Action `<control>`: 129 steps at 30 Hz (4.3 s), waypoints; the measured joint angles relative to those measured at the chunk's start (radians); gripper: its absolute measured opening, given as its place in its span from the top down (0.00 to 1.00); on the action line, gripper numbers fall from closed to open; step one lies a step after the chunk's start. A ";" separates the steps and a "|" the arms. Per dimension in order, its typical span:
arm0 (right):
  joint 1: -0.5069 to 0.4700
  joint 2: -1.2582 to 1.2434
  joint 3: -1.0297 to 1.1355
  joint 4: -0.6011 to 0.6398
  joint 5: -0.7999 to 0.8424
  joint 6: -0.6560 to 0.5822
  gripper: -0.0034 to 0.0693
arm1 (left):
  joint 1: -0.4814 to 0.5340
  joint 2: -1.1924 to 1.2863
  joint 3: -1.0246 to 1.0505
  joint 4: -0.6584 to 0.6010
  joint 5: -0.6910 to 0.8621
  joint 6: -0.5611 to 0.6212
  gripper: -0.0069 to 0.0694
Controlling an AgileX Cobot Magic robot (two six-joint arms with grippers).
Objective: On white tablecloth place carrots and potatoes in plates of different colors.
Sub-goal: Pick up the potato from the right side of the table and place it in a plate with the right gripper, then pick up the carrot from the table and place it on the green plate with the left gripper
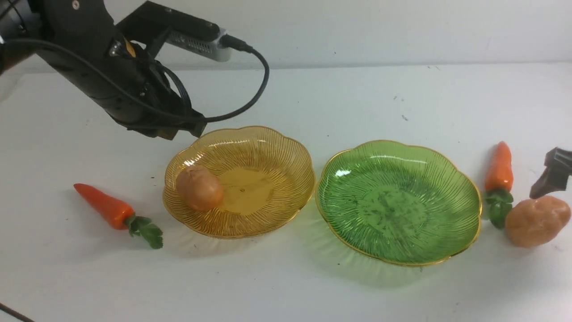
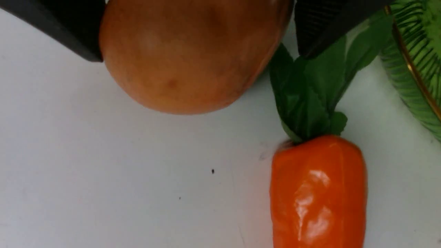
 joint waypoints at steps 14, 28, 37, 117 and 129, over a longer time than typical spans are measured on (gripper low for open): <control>0.031 -0.189 -0.013 -0.013 0.079 0.011 0.19 | 0.000 0.000 0.001 0.021 0.063 -0.010 0.91; 0.540 -0.109 -0.249 0.398 -0.049 -0.310 0.19 | 0.194 0.000 0.001 -0.054 0.040 -0.072 0.91; 0.713 0.235 -0.594 0.365 -0.022 -0.265 0.19 | 0.325 -0.026 0.001 -0.164 0.082 0.021 0.91; 0.204 -0.567 -0.205 -0.475 0.353 0.168 0.72 | -0.307 0.553 -0.331 -0.571 -0.422 0.238 0.57; 0.137 -0.386 -0.205 -0.396 0.198 0.226 0.59 | -0.252 0.646 -0.492 -0.563 -0.162 0.107 0.07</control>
